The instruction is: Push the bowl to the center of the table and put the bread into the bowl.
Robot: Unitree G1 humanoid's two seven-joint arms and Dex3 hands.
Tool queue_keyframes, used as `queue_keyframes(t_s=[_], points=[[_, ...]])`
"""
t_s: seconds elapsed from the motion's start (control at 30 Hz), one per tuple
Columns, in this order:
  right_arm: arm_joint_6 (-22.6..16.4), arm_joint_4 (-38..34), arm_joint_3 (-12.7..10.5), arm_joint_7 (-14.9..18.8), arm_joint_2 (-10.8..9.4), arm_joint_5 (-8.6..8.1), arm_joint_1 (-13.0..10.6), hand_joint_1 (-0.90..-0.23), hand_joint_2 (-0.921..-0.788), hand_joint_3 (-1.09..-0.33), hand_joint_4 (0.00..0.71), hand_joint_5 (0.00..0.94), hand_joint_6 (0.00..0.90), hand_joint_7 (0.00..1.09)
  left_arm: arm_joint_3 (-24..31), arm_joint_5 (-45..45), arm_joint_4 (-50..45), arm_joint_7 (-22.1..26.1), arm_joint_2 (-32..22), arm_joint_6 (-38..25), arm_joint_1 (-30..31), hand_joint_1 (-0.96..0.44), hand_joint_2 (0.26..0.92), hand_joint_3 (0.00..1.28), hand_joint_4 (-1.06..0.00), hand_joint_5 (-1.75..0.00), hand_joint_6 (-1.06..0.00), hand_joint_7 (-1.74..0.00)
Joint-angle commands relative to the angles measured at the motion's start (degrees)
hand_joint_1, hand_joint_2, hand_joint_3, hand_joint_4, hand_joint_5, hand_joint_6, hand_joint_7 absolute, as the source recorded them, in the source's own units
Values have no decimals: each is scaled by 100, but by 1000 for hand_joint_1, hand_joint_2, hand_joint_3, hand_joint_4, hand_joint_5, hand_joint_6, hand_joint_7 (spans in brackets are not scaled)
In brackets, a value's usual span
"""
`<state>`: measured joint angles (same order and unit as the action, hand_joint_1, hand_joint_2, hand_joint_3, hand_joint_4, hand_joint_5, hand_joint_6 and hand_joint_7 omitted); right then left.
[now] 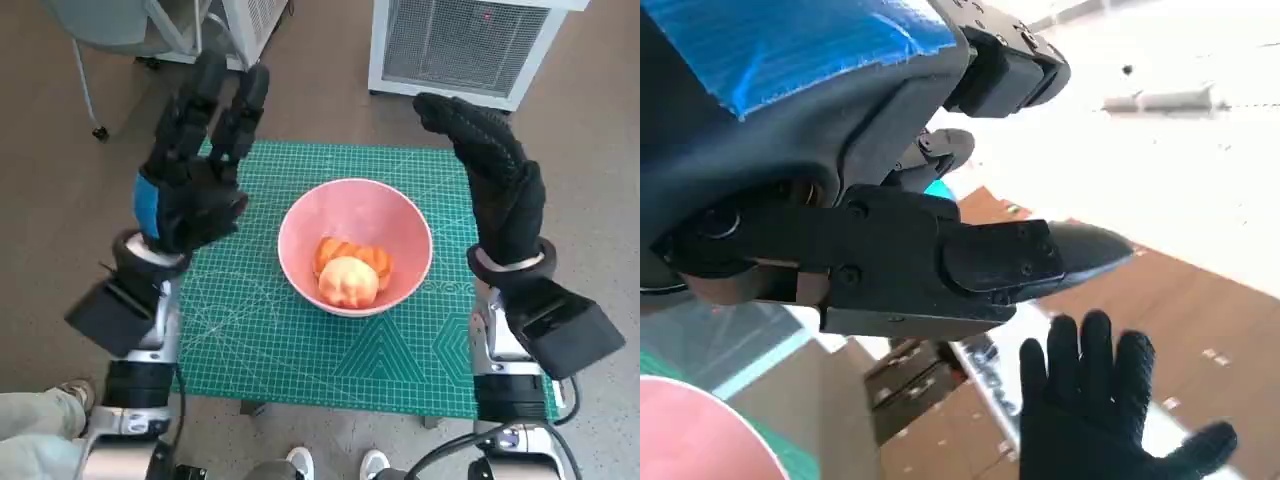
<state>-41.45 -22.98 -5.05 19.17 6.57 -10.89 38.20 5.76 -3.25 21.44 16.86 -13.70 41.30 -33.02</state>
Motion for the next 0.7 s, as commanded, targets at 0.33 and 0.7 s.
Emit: queue_keyframes(t_s=[0.33, 0.7], points=[[114, -44, 22, -11, 42, 42, -8, -669, -921, -811, 257, 11, -1, 639, -61, 745, 301, -530, -128, 398, 185, -584, 921, 503, -182, -6, -237, -29], [140, -29, 19, -57, 38, 67, -16, -678, -921, -799, 269, 16, -1, 660, -94, 796, 331, -592, -204, 401, 257, -619, 921, 549, -175, -1, -264, -35]])
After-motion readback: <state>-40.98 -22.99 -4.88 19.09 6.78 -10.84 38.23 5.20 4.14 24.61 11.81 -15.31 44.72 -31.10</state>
